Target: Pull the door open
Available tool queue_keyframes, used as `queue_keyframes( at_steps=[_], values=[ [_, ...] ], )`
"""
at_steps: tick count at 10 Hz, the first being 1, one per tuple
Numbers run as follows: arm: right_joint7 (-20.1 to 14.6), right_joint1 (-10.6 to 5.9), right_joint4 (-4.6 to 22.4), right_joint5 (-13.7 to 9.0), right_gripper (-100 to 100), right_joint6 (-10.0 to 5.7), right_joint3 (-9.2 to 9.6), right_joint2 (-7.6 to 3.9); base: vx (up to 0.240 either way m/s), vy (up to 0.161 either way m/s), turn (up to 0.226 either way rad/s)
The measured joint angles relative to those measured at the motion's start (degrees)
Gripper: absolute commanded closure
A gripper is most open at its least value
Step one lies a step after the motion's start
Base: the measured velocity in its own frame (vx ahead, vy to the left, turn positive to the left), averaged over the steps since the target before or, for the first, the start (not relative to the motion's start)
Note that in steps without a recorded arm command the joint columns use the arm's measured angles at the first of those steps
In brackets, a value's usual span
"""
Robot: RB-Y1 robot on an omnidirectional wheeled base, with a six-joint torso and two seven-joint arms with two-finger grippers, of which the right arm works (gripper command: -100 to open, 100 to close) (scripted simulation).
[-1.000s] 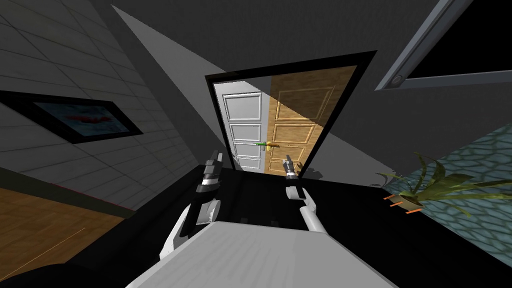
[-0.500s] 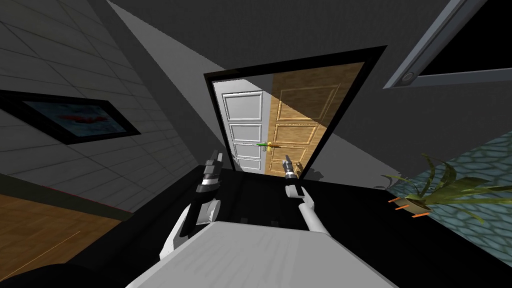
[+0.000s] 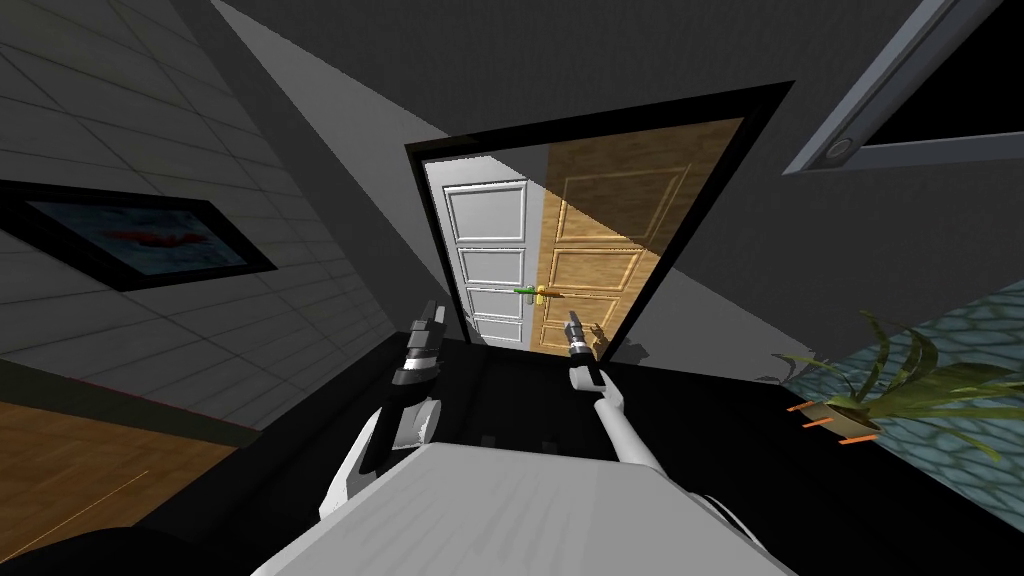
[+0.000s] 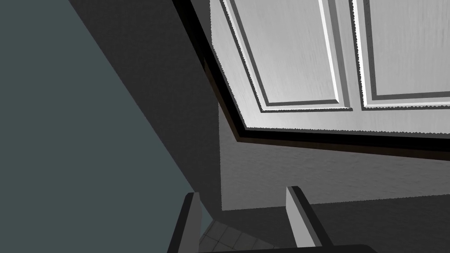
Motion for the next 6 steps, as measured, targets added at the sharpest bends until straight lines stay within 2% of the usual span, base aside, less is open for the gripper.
queue_keyframes(
  at_steps=[5,6],
  values=[
    [0.34,-3.25,6.32,-1.29,-100,-0.15,-0.47,-0.65,0.067,0.014,0.007],
    [0.47,-4.3,8.01,-1.67,-100,-0.06,-0.65,-0.78,0.099,0.014,0.01]
  ],
)
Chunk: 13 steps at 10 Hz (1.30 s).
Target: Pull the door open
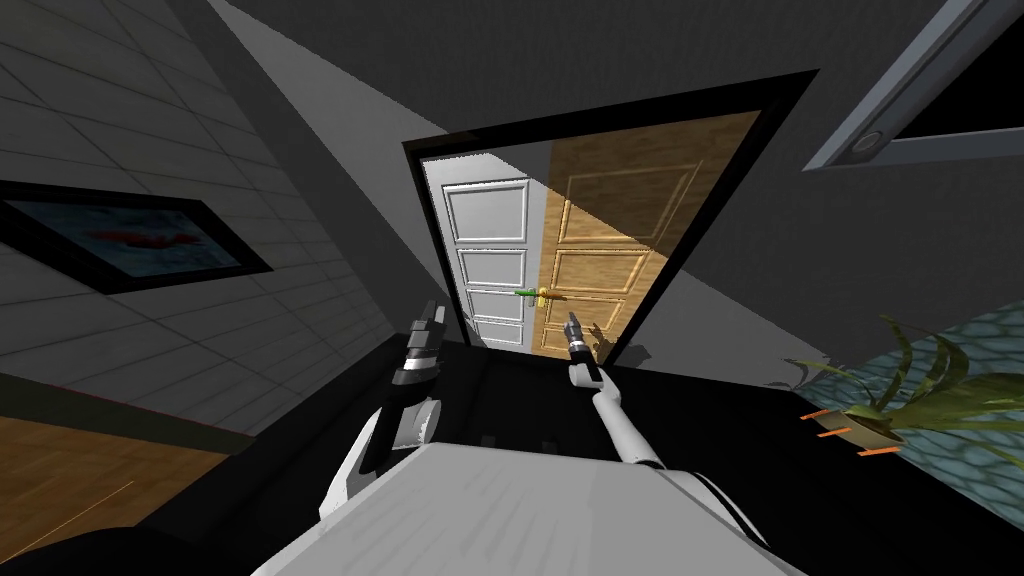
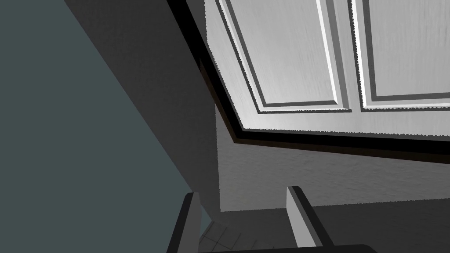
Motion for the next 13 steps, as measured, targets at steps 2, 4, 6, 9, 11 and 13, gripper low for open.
queue_keyframes(
  at_steps=[2,4,6,9,11,13],
  values=[
    [0.43,-2.45,4.08,-0.78,-100,-0.09,-0.36,-0.13,0.098,0.012,0.01],
    [0.72,-4.33,7.7,-1.53,-100,0.03,-0.66,-0.37,0.106,0.025,0.008],
    [0.81,-6.31,11.2,-2.31,-100,0.19,-0.92,-0.86,0.101,0.023,0.008],
    [1.23,-8.59,15.24,-3.29,-100,0.65,-1.29,-1.15,0.095,0.011,0.008],
    [1.72,-10.26,18.03,-3.9,-100,0.81,-1.65,-1.09,0.087,0.02,0.007],
    [1.84,-11.57,20.35,-4.45,-100,0.96,-1.83,-1.36,0.082,0.017,0.005]
  ],
)
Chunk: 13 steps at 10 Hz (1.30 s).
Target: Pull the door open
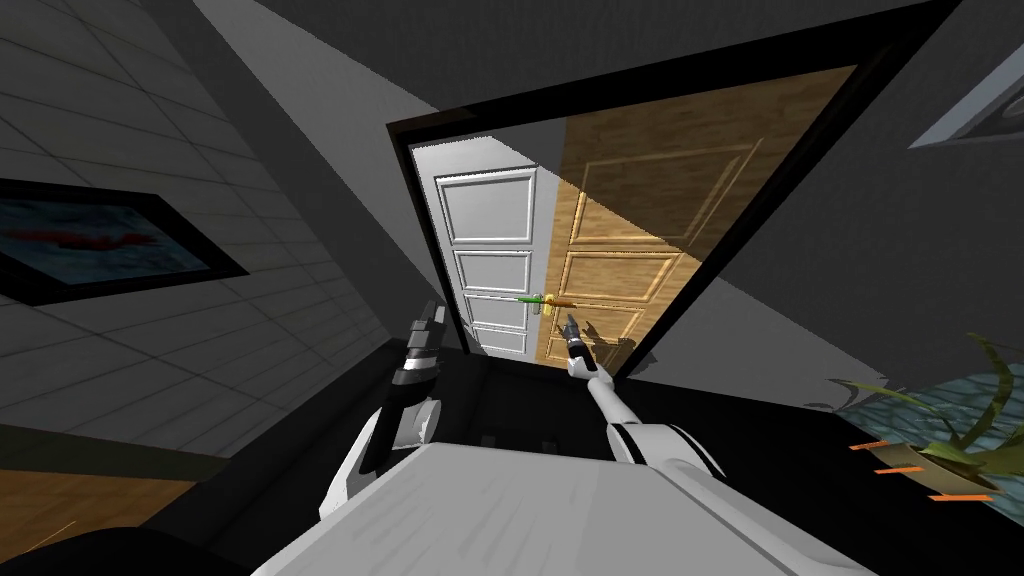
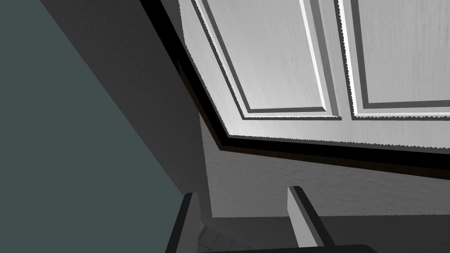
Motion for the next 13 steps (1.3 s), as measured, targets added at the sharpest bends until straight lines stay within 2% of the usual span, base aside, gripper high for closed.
queue_keyframes(
  at_steps=[6,7,8,9,10,11,12,13],
  values=[
    [0.49,-4.61,8.27,-1.7,-100,0.05,-0.63,-0.57,0.101,0.009,0.006],
    [0.52,-4.68,8.39,-1.73,-100,0.06,-0.64,-0.57,0.032,0.022,0.068],
    [0.89,-2.02,3.66,-1.97,-100,2.25,-1.25,-1.16,0.032,0.024,0.023],
    [0.28,-2.75,4.69,-2.01,-100,1.84,-1.13,-1.98,0.013,0.014,-0.001],
    [-0.45,-3.65,6.87,-1.99,-100,0.41,-0.92,-2.37,-0.001,0.005,-0.001],
    [-0.64,-3.67,7.82,-1.99,-100,0.02,-0.91,-2.43,0.029,0.021,0.079],
    [-1.17,-2.94,8.24,-2.14,-100,-0.05,-1.07,-3.47,0.054,0.032,0.066],
    [-1.84,-1.9,7.36,-2.3,-100,0.45,-1.25,-4.64,0.038,0.022,0.007]
  ],
)
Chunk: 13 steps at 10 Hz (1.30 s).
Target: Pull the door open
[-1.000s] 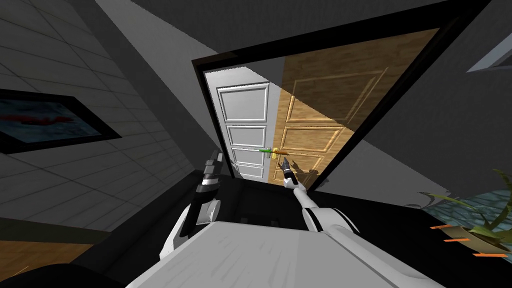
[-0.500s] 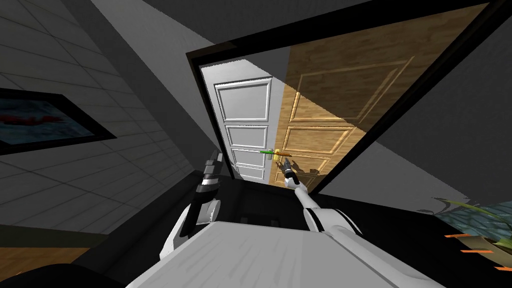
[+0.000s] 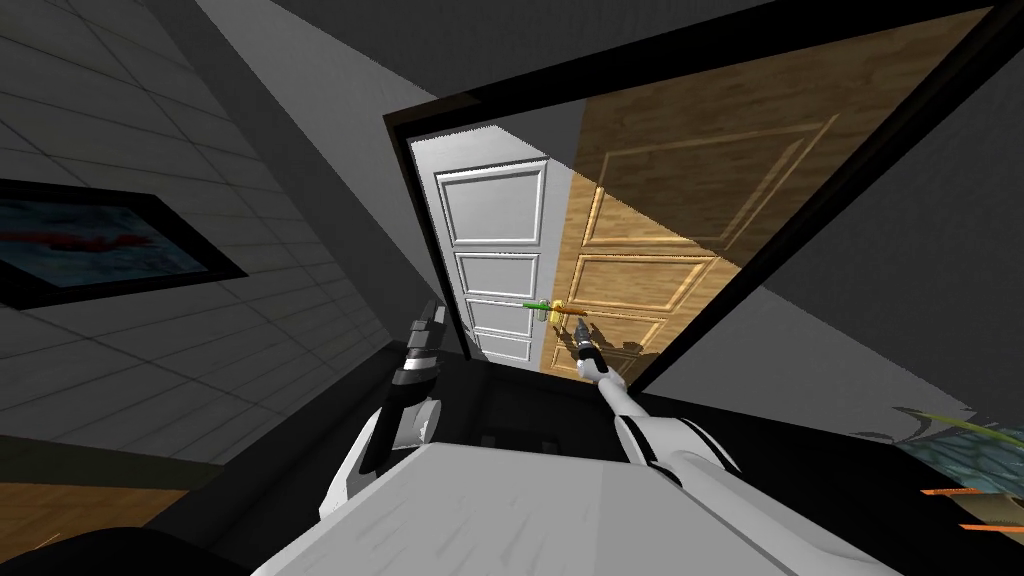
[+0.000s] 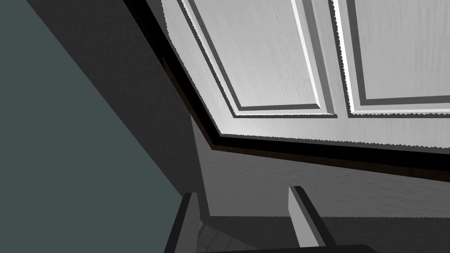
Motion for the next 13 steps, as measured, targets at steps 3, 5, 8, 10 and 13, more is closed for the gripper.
queue_keyframes(
  at_steps=[3,5,8,10,13],
  values=[
    [-0.02,1.25,-1.45,-0.34,-100,0.78,-0.74,-0.79,0.025,0.01,0.035],
    [-1.23,0.08,1.78,-0.31,-100,-0.75,-0.37,-1.88,0.029,0.006,0.035],
    [-2.67,1.29,2.08,-0.58,-100,-0.98,-0.61,-3.95,0.061,0.008,0.059],
    [-4.49,2.24,2.8,-0.91,-100,-1.68,-0.81,-6.44,0.15,0.002,0.137],
    [-7.22,2.8,3.85,-1.14,-100,-2.27,-0.62,-9.41,0.144,-0.016,0.168]
  ],
)
